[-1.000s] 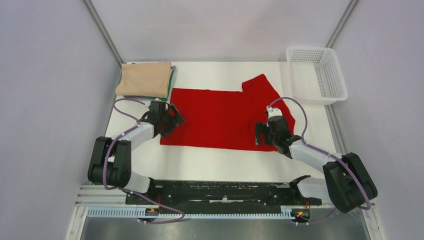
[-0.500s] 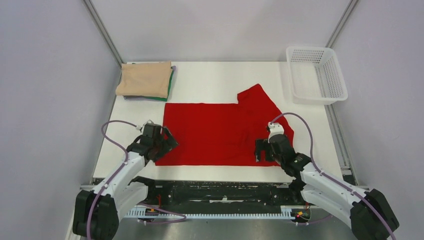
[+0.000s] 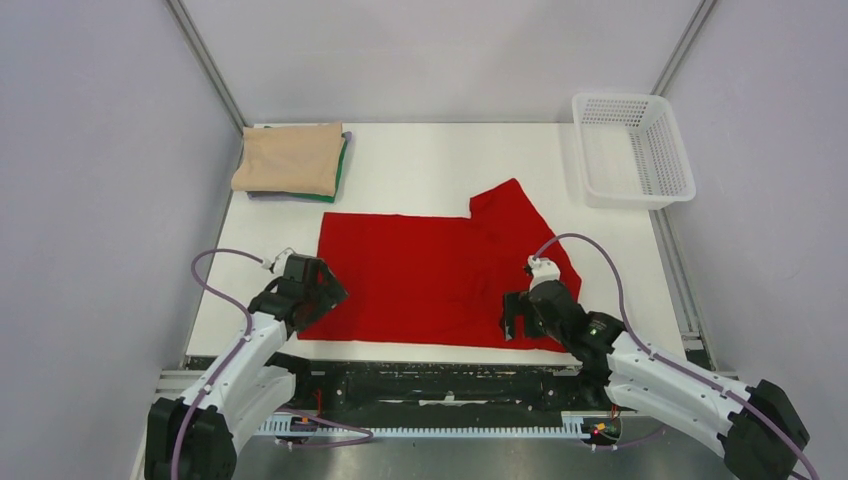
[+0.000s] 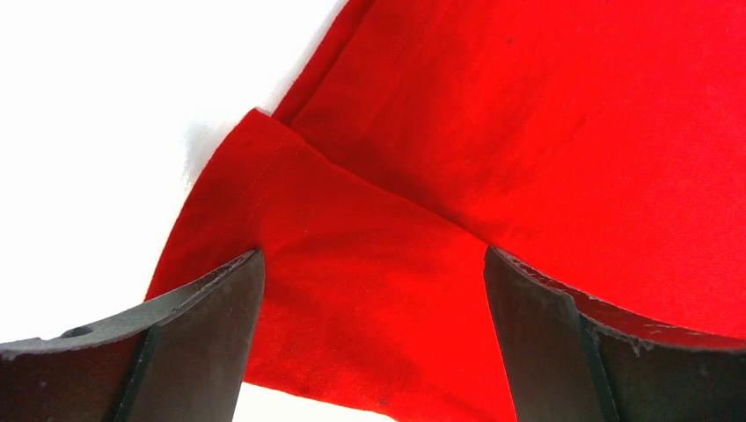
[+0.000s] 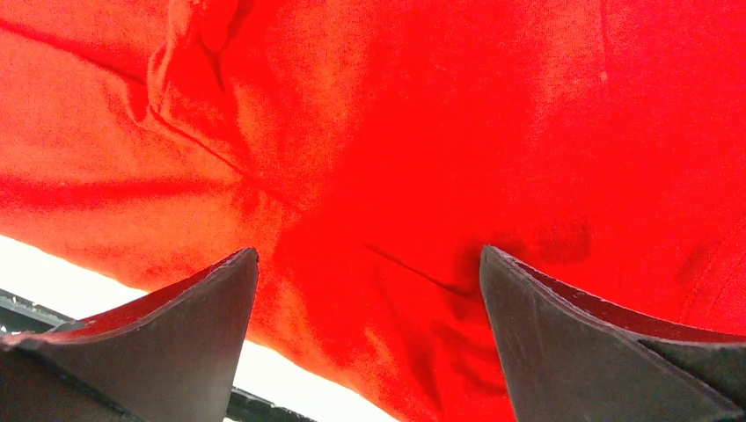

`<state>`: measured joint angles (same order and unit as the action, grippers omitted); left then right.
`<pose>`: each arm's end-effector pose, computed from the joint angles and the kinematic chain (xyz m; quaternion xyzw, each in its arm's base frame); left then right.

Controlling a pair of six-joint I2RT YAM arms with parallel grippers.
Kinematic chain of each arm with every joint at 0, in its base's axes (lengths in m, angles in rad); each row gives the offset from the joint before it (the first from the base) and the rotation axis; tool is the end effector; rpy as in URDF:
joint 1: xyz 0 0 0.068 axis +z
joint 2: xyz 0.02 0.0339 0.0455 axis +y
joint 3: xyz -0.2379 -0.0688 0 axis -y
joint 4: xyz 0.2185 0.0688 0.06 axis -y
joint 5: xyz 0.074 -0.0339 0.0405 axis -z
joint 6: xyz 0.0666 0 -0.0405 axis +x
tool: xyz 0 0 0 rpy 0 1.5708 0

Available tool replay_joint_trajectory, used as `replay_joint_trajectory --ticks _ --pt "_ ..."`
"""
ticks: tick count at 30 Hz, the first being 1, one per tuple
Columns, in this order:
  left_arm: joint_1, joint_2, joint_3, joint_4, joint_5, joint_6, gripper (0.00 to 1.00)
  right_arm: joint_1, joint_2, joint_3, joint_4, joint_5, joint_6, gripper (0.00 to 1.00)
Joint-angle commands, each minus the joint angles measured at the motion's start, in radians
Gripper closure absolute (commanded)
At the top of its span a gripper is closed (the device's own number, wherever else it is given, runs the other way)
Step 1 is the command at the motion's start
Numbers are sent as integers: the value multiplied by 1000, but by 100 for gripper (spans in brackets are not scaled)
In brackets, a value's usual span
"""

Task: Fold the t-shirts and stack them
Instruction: Fold the flattened tshirt in 1/3 of the way, then grab the side of the flattened tshirt furthest away from the robot with both arms

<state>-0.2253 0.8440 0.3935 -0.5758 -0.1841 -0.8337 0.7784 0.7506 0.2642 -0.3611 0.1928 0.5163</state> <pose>0.1557 -0.0232 0.1309 -0.3109 0.9077 -0.0588 0.2758 0.1225 0.1029 0.1222 -0.0879 0.9274 0.1406 0.3352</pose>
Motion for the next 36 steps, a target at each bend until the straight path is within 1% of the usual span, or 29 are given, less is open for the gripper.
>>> replay_joint_trajectory --ticks 1,5,9,14,17,20,23,26,29,32,36 --pt "-1 -1 27 -78 -91 -42 0 18 11 -7 -234 -51 51 2" --pt "0 -19 19 -66 -86 -46 0 17 13 32 -220 -21 12 2" --pt "0 -35 49 -58 -69 -32 0 17 16 85 -120 -15 -7 2" --pt "0 -42 150 -48 -78 -27 0 16 19 182 9 -10 -70 2" --pt "0 6 225 -16 -118 -5 0 15 18 204 110 -2 -90 2" --pt "1 120 313 8 -163 22 0 16 31 208 182 64 -91 2" --pt "8 285 399 62 -186 55 0 15 62 233 195 146 -122 2" --pt "15 456 496 122 -213 92 0 13 87 243 201 190 -169 2" --pt "38 615 583 177 -249 105 2 5 102 225 231 200 -197 2" --pt "72 757 648 231 -244 98 4 -11 127 206 263 186 -211 2" --pt "110 875 713 275 -224 105 4 -41 168 197 272 156 -220 2"
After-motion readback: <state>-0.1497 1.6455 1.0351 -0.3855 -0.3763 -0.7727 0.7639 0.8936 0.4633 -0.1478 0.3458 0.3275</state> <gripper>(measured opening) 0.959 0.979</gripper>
